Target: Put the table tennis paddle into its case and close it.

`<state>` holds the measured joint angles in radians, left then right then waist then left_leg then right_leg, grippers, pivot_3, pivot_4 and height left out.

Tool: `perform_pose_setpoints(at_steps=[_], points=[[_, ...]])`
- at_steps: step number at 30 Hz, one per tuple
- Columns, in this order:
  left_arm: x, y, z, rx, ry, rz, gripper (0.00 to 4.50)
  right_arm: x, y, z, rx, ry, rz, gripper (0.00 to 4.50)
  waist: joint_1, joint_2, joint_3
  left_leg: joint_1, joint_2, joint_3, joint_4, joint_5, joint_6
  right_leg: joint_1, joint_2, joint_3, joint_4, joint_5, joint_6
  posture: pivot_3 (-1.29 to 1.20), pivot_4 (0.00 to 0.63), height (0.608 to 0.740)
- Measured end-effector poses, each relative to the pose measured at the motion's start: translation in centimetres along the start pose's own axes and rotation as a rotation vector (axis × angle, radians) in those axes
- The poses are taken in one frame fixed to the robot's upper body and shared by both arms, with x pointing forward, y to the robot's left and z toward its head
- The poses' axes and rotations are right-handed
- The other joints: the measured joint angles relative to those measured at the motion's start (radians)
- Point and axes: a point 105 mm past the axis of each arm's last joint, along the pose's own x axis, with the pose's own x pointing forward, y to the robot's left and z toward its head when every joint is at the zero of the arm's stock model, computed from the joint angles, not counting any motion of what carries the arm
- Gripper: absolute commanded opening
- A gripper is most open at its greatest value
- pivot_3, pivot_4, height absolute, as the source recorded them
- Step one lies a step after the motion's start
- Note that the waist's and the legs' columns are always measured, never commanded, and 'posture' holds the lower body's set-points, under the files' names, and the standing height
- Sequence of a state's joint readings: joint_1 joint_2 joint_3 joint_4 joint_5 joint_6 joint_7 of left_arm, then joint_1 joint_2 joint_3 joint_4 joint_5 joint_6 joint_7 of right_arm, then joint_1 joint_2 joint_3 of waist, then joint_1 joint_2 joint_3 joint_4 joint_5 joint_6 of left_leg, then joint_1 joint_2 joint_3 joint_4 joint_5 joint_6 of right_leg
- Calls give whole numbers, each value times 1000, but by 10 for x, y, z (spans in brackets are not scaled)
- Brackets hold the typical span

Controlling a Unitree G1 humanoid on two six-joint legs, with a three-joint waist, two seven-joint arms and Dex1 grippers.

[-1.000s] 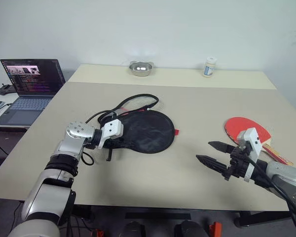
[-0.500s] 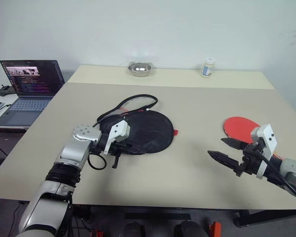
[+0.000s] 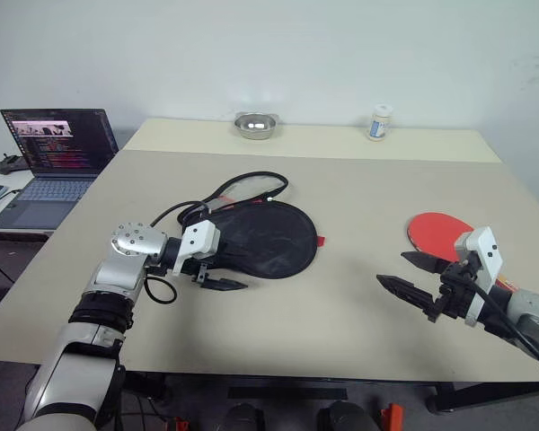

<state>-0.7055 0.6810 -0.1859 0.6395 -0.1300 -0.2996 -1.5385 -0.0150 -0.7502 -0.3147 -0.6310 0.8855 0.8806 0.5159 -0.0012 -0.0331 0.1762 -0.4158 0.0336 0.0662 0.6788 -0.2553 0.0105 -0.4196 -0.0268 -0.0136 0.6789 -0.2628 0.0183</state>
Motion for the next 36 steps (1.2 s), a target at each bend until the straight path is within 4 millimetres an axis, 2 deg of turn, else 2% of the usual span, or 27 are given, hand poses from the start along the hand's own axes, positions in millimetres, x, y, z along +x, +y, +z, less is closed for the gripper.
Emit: perform_pose_setpoints(at_steps=[5,11,13,15,17,22,29,30,36], points=[[13,2,-11,64,58,-29,4230,4,3,2,-4,-8,15,4500,1,0,0,-1,0,0,0,0,0,0,0,0,0,0,0,0,150,740],[17,9,-14,121,80,-16,4230,5,16,10,-17,-35,72,4500,0,0,0,0,0,0,0,0,0,0,0,0,0,0,0,0,150,740],[17,9,-15,130,81,-13,4230,4,28,15,-28,-43,138,4500,0,0,0,0,0,0,0,0,0,0,0,0,0,0,0,0,150,740],[17,10,-15,134,84,-9,4230,1,50,23,-94,-50,241,4500,0,0,0,0,0,-1,0,0,0,0,0,-1,1,0,0,0,150,740],[17,11,-16,123,82,-4,4230,-2,64,30,-186,-41,301,4500,0,0,-1,1,0,-1,0,0,1,1,0,-1,1,0,1,0,150,740],[17,11,-20,101,94,-7,2750,-2,66,28,-263,3,324,4500,0,-2,-2,1,0,-1,1,1,2,1,0,-1,1,1,1,0,150,740],[15,15,-25,108,125,22,258,-1,60,29,-281,-13,304,4500,0,-3,-2,0,0,-1,1,1,2,1,0,-1,1,1,0,0,150,740],[15,15,-25,113,129,22,63,-1,59,27,-273,-9,303,4500,0,-3,-2,0,0,-1,1,1,2,1,0,-1,1,1,0,0,150,740],[18,13,-24,80,105,9,63,-1,54,23,-266,-8,282,4500,0,-3,-2,1,0,-1,1,1,2,1,-1,-1,1,1,0,0,150,740]])
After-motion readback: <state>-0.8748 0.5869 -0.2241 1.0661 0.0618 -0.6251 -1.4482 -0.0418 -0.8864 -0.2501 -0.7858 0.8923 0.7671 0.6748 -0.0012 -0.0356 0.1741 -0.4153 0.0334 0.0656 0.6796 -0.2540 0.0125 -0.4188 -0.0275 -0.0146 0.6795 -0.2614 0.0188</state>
